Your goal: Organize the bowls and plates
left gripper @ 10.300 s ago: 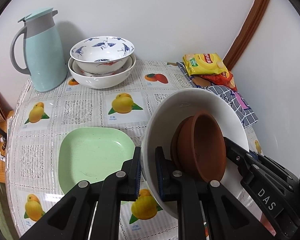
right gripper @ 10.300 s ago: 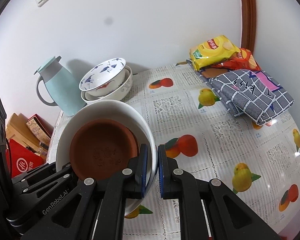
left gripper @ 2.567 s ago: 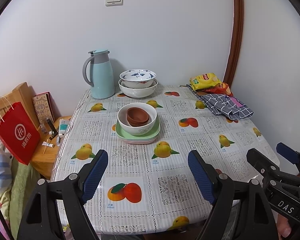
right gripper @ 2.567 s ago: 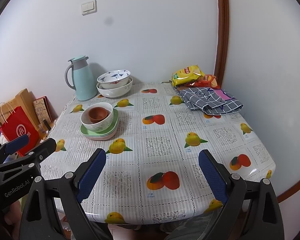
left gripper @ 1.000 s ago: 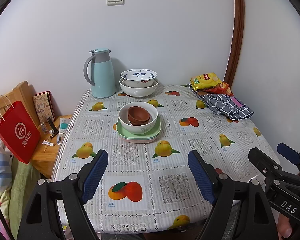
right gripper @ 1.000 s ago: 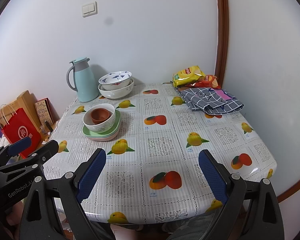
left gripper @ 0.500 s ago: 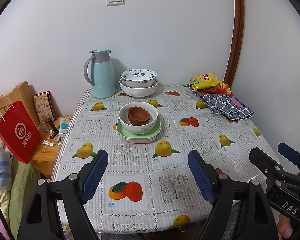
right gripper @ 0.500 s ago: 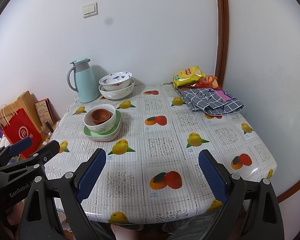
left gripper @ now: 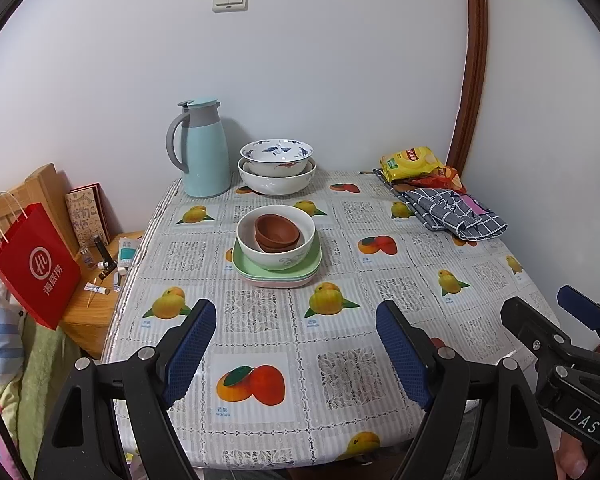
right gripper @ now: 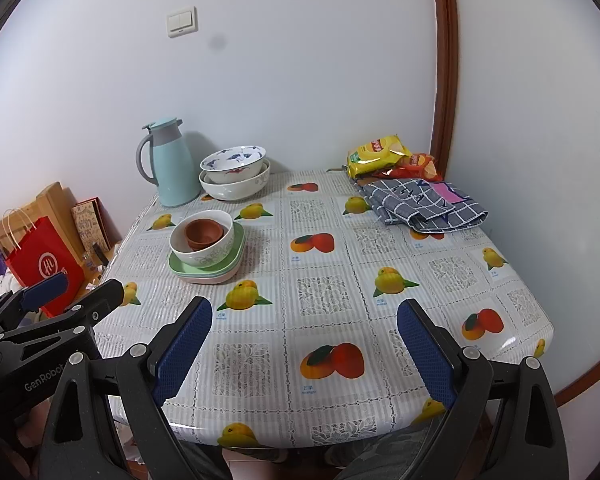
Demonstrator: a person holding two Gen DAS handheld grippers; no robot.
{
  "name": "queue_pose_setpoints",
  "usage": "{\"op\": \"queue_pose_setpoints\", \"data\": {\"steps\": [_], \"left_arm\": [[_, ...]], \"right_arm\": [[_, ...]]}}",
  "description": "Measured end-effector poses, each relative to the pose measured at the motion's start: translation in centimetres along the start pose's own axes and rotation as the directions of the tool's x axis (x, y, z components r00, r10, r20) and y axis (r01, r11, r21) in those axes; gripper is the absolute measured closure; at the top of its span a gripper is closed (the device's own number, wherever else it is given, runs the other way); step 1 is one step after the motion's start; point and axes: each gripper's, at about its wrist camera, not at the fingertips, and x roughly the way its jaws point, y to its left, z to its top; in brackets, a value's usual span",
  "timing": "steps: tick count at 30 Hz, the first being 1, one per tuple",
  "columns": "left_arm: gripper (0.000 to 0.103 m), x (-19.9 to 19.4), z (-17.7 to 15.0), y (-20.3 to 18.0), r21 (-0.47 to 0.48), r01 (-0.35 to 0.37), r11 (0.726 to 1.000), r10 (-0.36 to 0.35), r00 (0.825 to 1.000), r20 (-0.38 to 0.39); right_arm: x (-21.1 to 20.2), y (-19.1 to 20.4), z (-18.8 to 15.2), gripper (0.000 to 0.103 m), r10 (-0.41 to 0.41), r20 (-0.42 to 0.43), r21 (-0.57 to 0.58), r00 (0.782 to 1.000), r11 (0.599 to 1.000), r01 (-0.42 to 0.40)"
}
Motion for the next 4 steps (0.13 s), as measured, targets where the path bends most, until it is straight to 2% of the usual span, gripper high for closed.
{"op": "queue_pose_setpoints", "data": {"steps": [4], "left_arm": [[0.021,0.76,0.27,-0.08,-0.002,0.004,1.000,-0.004,1.000,-0.004]], "right_arm": [[0.33,-0.07,-0.04,0.010,0.005,-0.006,0.001,1.000,1.000,-0.005]]}}
